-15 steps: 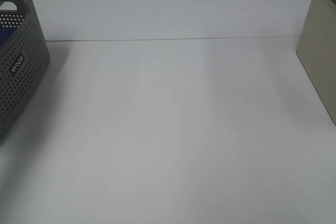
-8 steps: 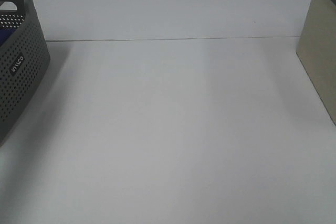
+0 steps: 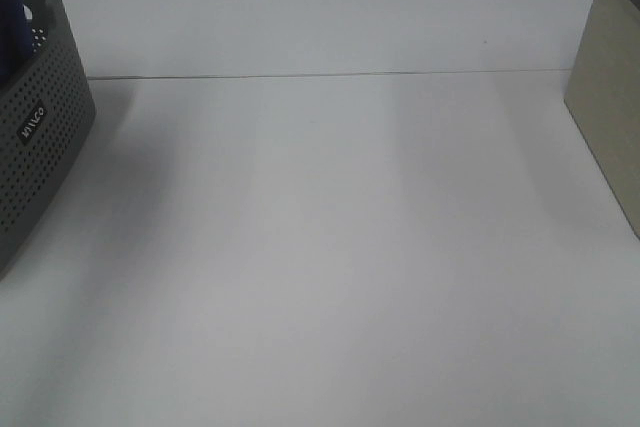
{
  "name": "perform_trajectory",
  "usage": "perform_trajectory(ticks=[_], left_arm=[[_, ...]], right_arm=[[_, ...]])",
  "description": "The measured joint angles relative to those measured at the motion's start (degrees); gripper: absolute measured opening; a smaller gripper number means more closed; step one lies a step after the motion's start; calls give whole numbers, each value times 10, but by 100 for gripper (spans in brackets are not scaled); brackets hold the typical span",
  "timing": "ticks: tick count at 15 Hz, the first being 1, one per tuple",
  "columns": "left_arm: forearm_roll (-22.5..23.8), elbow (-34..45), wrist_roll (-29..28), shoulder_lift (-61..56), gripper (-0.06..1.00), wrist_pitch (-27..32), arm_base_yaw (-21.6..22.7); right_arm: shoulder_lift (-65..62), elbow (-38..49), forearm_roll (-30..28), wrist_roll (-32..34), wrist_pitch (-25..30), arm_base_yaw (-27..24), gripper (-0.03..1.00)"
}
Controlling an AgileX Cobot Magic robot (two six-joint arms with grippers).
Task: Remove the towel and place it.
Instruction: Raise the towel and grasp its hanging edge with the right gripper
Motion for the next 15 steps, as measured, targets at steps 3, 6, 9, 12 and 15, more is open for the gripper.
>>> perform_trajectory(ticks=[3, 6, 9, 12, 15], left_arm=[[-3, -1, 2, 1, 0, -15, -38], [-13, -1, 33, 17, 0, -5, -75], [-30, -1, 107, 44, 0, -1, -129], [-34, -1, 132, 65, 0, -1, -148], [-34, -1, 133, 67, 0, -3, -170]], right_arm=[[0, 0, 1, 0, 0, 0, 59], [18, -11, 10, -1, -40, 0, 59], [140, -13, 109, -68, -180, 0, 59], [277, -13, 301, -285, -277, 0, 59], [396, -13, 514, -508, -297, 0, 59]])
